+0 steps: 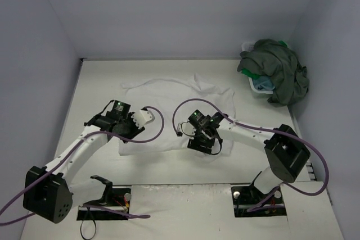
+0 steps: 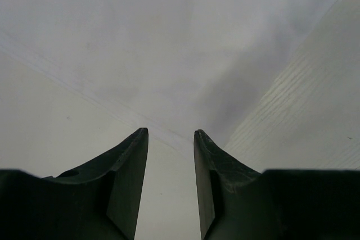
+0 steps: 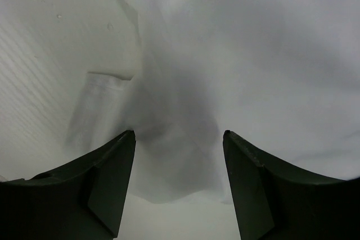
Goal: Fold and stack the t-shirts
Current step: Grap the side of the flattened tshirt closest away from the robot with both arms
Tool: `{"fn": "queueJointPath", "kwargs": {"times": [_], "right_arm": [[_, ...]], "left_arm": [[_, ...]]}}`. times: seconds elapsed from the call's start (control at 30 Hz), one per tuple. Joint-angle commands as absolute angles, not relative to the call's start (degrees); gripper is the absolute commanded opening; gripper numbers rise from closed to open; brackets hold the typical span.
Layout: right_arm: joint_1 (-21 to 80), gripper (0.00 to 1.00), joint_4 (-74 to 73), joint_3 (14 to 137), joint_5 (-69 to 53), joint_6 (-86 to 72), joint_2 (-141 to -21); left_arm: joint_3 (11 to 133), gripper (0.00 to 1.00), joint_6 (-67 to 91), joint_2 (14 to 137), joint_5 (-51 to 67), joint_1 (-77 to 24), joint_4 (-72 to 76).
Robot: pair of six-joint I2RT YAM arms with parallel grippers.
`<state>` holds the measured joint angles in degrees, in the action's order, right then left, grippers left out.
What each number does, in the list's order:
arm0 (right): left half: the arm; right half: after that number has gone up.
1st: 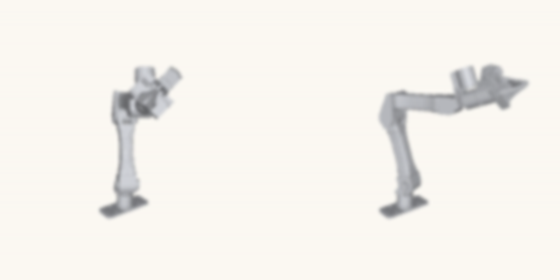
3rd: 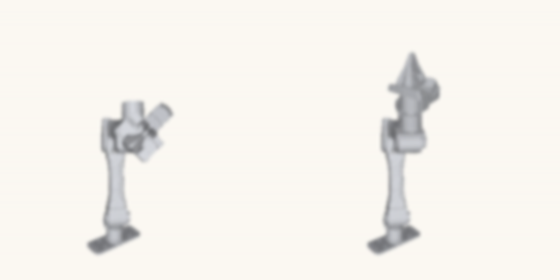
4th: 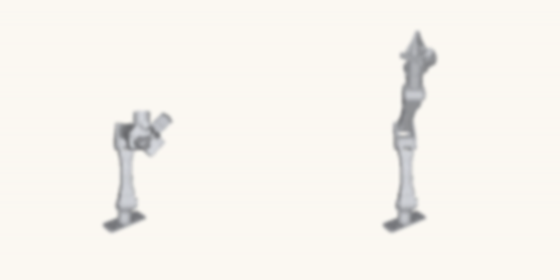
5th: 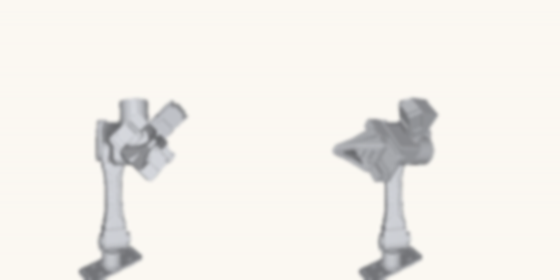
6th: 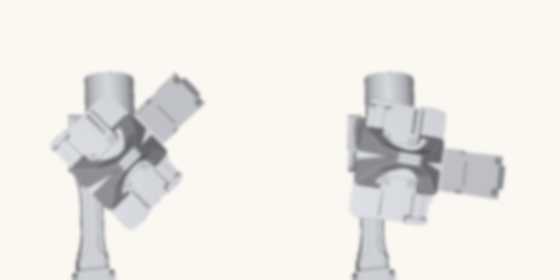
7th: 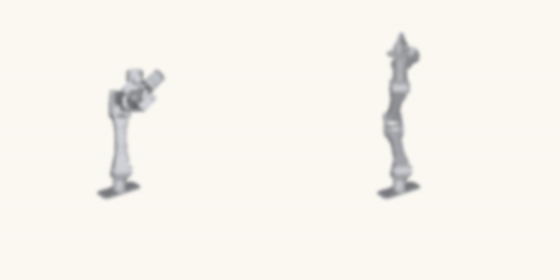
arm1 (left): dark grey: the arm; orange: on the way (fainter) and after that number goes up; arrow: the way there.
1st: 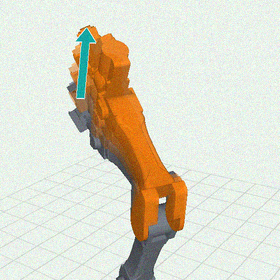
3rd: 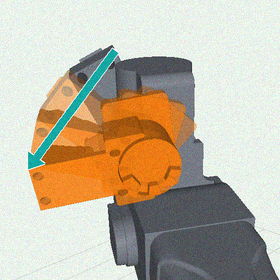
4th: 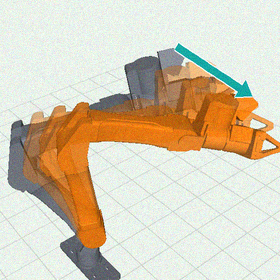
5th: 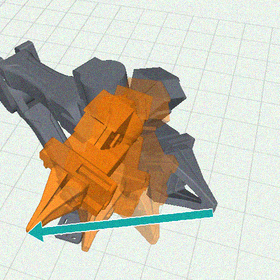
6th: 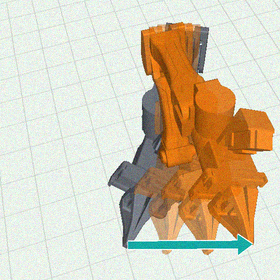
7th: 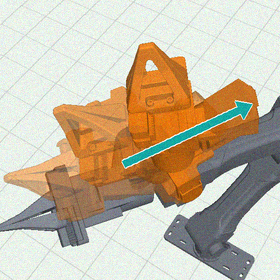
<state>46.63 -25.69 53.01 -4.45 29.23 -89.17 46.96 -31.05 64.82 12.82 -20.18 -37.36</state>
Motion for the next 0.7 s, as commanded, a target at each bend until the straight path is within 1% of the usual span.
{"fn": "queueJointPath", "kwargs": {"times": [0.0, 0.17, 0.43, 0.67], "right_arm": [[47.02, 0.61, -27.16, 52.74, -0.18, 32.25, -87.98], [47.02, 0.61, -27.33, 52.12, -0.87, 32.26, -84.47], [52.64, 0.60, -28.39, 51.24, -5.17, 29.89, -74.46], [55.02, 0.60, -28.74, 50.54, -7.29, 30.93, -73.47]], "left_arm": [[46.93, 0.33, -30.94, 66.26, 11.78, -22.49, -34.28], [47.55, 0.33, -30.67, 67.76, 11.25, -24.96, -33.84], [46.24, 0.33, -31.55, 65.22, 11.42, -25.93, -35.68], [44.91, 0.33, -33.31, 61.18, 10.20, -26.10, -38.06]]}}
